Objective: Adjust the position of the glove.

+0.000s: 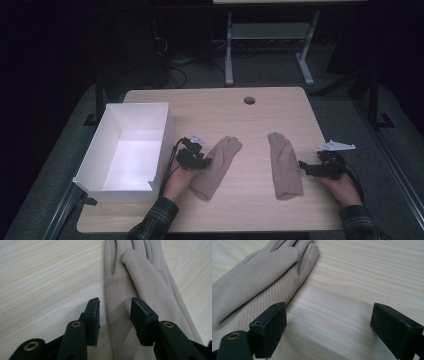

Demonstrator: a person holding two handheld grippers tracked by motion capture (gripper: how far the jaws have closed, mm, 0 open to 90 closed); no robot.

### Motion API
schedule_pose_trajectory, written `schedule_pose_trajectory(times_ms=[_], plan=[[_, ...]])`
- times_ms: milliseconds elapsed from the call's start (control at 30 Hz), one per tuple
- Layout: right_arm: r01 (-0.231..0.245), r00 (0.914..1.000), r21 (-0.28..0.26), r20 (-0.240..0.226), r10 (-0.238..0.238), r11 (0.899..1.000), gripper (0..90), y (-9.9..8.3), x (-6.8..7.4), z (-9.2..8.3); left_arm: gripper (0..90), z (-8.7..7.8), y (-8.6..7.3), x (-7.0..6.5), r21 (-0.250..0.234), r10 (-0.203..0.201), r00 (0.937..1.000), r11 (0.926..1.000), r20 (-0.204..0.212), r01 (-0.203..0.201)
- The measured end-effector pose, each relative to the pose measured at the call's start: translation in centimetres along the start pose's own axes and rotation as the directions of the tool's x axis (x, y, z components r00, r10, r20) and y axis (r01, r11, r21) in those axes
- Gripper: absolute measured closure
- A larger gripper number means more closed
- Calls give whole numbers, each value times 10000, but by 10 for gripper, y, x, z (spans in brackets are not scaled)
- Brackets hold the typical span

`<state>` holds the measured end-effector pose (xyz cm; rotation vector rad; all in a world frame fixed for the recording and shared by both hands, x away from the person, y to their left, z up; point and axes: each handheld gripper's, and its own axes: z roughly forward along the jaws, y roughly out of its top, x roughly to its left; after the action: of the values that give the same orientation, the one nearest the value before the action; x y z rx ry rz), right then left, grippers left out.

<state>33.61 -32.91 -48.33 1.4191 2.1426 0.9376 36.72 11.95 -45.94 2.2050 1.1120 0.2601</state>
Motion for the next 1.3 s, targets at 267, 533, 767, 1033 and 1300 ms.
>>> schedule_pose_trajectory(times_ms=[267, 533, 767, 1033, 1300], plan=[[53, 10000, 8, -51, -53, 10000, 128, 0, 0, 0, 833, 1, 0, 1, 76, -74, 9990, 9999, 445, 71], [245, 9995, 137, -206, -243, 9996, 163, 1, 2, -2, 845, 1, 1, 1, 16, -203, 9987, 9998, 477, 203], [348, 9877, -402, -1509, -405, 9986, 811, 12, 11, -17, 843, 2, 0, 1, 5, -203, 9988, 9998, 453, 203], [1117, 9636, -36, -2442, -1092, 9937, 898, 23, 30, -2, 843, 2, 0, 0, -70, -206, 9989, 9998, 425, 209], [1749, 9386, 247, -3060, -1591, 9843, 900, 24, 46, 10, 843, 2, 0, -1, -38, -120, 9993, 9999, 359, 122]])
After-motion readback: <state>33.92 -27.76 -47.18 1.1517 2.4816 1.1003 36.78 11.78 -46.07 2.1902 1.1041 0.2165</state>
